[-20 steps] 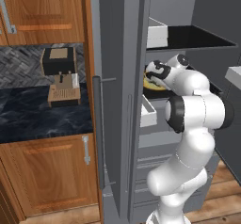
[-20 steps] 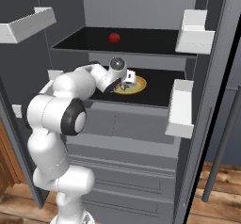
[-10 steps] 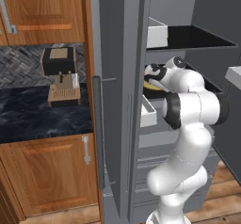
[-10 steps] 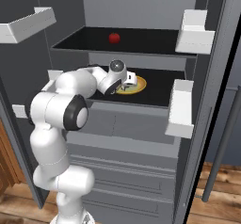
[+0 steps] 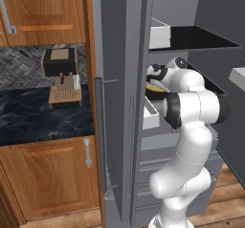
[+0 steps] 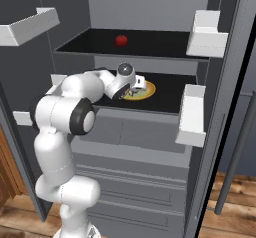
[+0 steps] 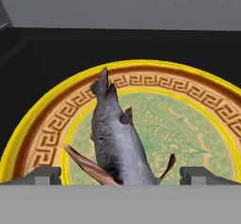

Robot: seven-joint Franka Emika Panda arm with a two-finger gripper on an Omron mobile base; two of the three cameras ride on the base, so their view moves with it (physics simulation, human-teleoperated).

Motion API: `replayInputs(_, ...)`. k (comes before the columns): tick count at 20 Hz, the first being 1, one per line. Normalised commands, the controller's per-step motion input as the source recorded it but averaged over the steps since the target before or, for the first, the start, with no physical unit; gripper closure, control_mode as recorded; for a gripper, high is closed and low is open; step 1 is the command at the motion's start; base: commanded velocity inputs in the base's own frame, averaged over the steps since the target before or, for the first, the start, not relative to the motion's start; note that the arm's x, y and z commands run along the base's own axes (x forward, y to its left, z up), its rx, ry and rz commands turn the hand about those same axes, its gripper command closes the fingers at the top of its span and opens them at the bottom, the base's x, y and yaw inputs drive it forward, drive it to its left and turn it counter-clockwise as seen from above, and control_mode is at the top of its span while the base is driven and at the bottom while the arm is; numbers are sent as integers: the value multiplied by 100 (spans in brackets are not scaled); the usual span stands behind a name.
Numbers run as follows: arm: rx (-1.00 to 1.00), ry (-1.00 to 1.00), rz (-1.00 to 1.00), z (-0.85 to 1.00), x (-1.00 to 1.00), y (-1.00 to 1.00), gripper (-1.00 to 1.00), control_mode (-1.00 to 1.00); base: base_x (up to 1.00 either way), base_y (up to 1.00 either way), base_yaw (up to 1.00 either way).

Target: Transport the fish from the fridge to the microwave and turn on the microwave.

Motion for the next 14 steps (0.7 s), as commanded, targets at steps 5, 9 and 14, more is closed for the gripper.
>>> replayInputs(5,0,0,0,-8,7,-10,-100,-100,0,0,0)
replayInputs(9,0,0,0,-9,5,-8,-100,-100,0,0,0)
replayInputs(14,0,0,0,-19,3,-1,-100,-100,0,0,0)
